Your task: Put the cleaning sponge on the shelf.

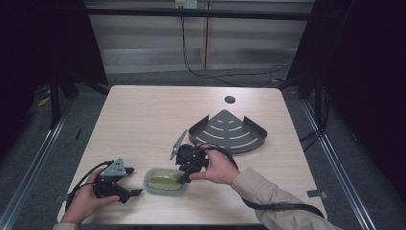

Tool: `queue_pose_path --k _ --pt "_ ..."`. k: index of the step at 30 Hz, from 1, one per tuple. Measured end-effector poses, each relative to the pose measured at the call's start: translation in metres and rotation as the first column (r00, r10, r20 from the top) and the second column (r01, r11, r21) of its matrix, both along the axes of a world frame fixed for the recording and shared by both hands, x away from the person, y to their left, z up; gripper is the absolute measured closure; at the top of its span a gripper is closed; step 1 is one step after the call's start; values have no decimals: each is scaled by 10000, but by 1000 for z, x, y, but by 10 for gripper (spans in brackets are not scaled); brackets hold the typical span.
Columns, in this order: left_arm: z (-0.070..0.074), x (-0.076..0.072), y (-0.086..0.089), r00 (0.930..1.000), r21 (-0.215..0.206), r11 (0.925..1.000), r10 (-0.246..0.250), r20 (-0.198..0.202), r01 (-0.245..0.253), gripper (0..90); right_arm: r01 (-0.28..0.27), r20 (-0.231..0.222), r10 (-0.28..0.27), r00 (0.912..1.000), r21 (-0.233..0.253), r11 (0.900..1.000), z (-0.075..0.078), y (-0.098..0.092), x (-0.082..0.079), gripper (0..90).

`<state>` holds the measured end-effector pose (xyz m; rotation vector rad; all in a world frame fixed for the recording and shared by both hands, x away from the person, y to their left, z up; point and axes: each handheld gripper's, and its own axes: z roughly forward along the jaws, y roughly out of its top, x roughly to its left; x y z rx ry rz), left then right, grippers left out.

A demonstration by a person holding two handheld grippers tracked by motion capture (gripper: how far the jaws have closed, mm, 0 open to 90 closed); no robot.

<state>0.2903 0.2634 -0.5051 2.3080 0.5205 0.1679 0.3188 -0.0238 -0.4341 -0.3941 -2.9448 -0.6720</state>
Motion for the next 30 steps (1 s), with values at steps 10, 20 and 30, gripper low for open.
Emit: queue_pose_path --k 10,20,30 --pt "0 0 1 10000 -50 10000 -45 10 45 139 -219 -52 218 9997 -149 9996 -5 26 0 497" --pt "-1 1 1 9999 -82 9999 -101 24 101 140 -226 6 227 9997 -688 9974 -2 26 0 680" --pt "-1 1 2 9999 -89 9999 -96 59 96 140 340 36 -339 9994 -1045 9939 20 -7 10 682"
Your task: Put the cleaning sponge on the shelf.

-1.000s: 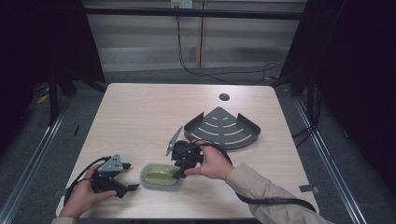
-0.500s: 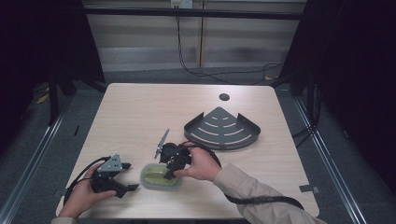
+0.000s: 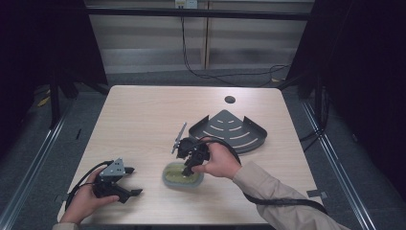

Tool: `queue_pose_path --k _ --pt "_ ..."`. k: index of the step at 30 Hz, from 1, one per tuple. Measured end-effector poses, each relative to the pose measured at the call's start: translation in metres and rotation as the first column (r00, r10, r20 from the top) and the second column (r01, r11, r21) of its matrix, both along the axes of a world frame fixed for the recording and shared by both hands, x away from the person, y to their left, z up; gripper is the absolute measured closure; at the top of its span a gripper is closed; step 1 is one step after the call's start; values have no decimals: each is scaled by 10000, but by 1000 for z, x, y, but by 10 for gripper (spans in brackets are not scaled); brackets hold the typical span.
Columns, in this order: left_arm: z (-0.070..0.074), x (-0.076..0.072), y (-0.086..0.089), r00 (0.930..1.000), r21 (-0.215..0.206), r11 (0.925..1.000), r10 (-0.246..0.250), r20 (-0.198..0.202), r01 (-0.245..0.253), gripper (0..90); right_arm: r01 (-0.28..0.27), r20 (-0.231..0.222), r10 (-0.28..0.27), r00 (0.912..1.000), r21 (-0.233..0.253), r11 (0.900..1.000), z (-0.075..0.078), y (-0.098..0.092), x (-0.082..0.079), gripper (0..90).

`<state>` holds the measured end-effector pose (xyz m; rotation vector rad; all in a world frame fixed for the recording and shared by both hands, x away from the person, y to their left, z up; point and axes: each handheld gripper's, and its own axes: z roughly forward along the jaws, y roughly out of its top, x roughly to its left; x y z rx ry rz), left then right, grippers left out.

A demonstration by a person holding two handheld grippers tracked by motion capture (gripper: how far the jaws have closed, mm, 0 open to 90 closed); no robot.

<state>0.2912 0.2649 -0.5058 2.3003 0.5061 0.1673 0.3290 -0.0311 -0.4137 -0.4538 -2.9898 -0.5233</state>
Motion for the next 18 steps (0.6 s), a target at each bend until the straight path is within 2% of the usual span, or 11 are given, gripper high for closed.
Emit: queue_pose_path --k 4,7,14,15,18 --pt "0 0 0 10000 41 10000 27 -3 -27 140 316 15 -316 9995 69 9995 7 -12 3 682" --pt "0 0 0 10000 11 10000 4 3 -4 140 428 46 -428 9991 47 9991 6 -22 5 682" --pt "0 0 0 10000 -4 10000 19 -18 -19 140 804 -47 -804 9968 82 9967 -12 -37 2 678" --pt "0 0 0 10000 23 10000 40 -24 -40 140 918 -172 -917 9956 38 9958 -14 -38 1 676" --pt "0 0 0 10000 13 10000 48 -26 -48 140 947 -175 -950 9953 -134 9954 -22 -39 2 672"
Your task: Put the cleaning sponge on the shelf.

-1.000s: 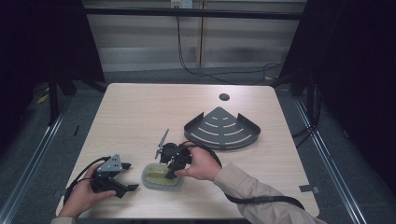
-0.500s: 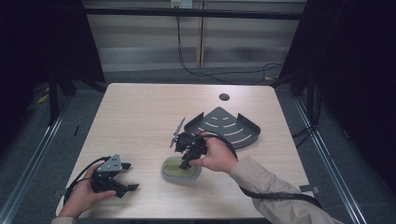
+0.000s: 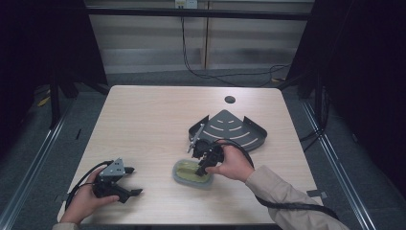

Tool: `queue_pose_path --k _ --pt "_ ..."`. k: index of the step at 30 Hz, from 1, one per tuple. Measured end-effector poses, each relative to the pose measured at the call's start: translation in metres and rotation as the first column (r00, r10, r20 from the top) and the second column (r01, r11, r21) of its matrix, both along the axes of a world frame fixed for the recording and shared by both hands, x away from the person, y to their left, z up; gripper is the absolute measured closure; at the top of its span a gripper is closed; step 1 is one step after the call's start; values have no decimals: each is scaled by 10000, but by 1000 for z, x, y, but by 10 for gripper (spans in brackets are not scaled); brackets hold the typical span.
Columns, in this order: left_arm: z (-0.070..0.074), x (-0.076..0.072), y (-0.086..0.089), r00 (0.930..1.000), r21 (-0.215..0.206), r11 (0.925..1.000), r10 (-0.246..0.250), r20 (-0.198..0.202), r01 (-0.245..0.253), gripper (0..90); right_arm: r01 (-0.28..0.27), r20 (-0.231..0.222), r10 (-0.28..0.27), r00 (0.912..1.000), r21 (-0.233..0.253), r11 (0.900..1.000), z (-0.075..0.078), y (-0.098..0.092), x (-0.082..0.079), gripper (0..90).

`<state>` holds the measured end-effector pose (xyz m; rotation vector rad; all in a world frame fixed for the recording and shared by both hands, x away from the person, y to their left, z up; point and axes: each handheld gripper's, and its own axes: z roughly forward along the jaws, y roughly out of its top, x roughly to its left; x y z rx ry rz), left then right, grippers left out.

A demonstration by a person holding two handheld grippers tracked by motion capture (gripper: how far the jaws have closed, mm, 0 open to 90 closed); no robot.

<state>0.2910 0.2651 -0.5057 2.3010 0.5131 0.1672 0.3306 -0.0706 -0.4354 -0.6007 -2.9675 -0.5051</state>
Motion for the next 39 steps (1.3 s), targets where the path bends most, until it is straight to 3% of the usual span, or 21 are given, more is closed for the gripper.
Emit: queue_pose_path --k 4,7,9,13,15,19,33,39 --pt "0 0 0 10000 -86 10000 1 -18 -1 140 336 120 -337 9994 88 9994 -4 3 1 590" --pt "-1 0 1 10000 -123 9999 -1 -29 0 140 190 239 -188 9995 -70 9998 -6 9 3 556" --pt "-1 0 1 10000 -123 9999 -8 -23 7 140 1 320 -1 9995 -6 10000 -5 13 4 699" --pt "-1 1 1 10000 -171 9999 -8 -19 7 140 -53 -40 51 10000 -416 9991 -2 19 5 705" --pt "-1 1 1 10000 -164 9999 -18 -16 17 140 -32 -105 28 9999 -375 9993 2 17 6 706" --pt "-1 1 1 10000 -168 9999 -3 -11 3 140 66 -97 -71 9999 -501 9987 11 10 8 706" --pt "-1 0 2 10000 -182 9998 51 0 -51 139 860 256 -854 9960 -234 9960 45 -29 23 706" --pt "-3 1 3 9999 -455 9989 97 -46 -99 140 1200 442 -1193 9919 -115 9927 58 -44 29 706"
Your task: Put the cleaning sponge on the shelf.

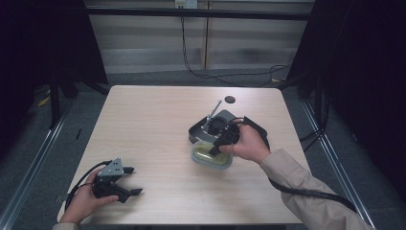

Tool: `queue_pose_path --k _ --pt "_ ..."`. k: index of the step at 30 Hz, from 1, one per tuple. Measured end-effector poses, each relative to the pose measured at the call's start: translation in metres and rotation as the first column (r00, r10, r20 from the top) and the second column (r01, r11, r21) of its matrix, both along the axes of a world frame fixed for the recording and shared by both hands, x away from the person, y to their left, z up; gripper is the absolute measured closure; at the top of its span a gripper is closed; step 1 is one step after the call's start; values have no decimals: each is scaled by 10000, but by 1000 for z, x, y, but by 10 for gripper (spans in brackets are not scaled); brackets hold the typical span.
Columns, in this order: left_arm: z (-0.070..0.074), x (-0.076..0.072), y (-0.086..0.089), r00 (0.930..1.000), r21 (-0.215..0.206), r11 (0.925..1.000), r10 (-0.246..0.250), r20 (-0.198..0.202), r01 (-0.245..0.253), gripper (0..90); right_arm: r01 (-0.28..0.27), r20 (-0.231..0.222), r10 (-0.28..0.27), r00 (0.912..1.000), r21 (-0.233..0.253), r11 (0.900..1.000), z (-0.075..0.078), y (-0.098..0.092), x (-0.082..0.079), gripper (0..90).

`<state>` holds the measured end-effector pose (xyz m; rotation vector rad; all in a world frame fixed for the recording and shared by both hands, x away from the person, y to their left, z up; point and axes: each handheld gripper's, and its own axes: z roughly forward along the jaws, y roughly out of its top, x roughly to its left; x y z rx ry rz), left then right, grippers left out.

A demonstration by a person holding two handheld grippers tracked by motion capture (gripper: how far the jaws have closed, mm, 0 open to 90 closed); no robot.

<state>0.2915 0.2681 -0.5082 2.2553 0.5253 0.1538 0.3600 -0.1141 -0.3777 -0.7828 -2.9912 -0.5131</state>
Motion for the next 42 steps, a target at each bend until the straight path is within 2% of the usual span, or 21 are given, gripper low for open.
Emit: queue_pose_path --k 12,19,21,28,32,38,42 --pt "0 0 0 10000 84 10000 -11 20 11 140 823 207 -824 9964 69 9966 15 -29 19 706" --pt "0 -1 0 10000 105 9999 -16 12 15 139 1372 384 -1378 9897 182 9904 23 -49 31 706" --pt "0 -1 0 10000 93 10000 -22 26 22 139 1664 397 -1671 9851 198 9859 25 -57 36 706" --pt "0 -1 0 10000 83 10000 -11 19 11 139 2074 479 -2078 9770 128 9782 25 -68 46 706" --pt "0 -1 -1 10000 105 9999 -33 24 33 136 2354 534 -2347 9706 -74 9719 22 -72 54 706" --pt "0 -1 -1 10000 102 9999 -47 12 47 133 2513 512 -2500 9669 -207 9677 18 -75 61 706" --pt "0 -1 -1 10000 104 9999 -52 12 52 132 2822 395 -2810 9589 -276 9590 15 -78 68 706"
